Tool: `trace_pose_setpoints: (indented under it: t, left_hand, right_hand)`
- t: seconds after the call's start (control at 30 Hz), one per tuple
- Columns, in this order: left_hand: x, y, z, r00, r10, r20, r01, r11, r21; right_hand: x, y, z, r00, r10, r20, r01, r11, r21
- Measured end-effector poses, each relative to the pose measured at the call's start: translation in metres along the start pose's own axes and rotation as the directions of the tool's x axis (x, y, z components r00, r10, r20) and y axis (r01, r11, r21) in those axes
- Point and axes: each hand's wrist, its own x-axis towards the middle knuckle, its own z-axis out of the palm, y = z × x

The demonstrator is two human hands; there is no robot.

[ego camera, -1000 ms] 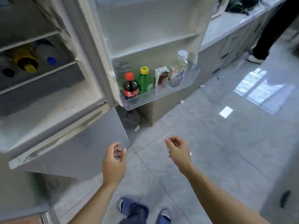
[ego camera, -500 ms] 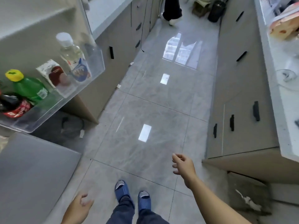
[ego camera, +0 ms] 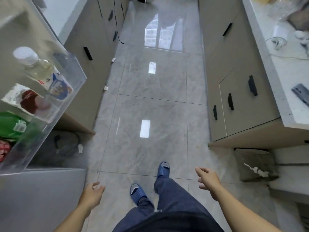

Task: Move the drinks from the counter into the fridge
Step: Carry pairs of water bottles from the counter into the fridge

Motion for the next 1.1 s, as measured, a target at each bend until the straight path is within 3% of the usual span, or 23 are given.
trace_pose_setpoints:
  t: [0.2, 0.47, 0.83, 1.1]
  left_hand:
    - [0.024, 0.087, 0.013, 0.998, 0.062, 0.032, -0.057, 0.988, -0.143]
    - [0.041, 0.174, 0.032, 0.999, 0.049, 0.007, -0.048, 0.993, -0.109]
    - [0.056, 0.227, 0.058, 0.987, -0.135, -0.091, 0.12, 0.98, -0.162]
    - [0.095, 0.268, 0.072, 0.96, -0.266, -0.088, 0.241, 0.944, -0.224]
  right_hand:
    - [0.019, 0.019, -0.013, 0.994, 0.113, -0.011, -0.113, 0.993, -0.026]
    - [0.085, -0.038, -0.029, 0.979, 0.201, 0.037, -0.198, 0.977, -0.084]
    - [0.194, -0.253, -0.027, 0.976, -0.072, 0.203, 0.094, 0.991, -0.1]
    - [0.254, -0.362, -0.007, 0.957, -0.13, 0.26, 0.171, 0.975, -0.142]
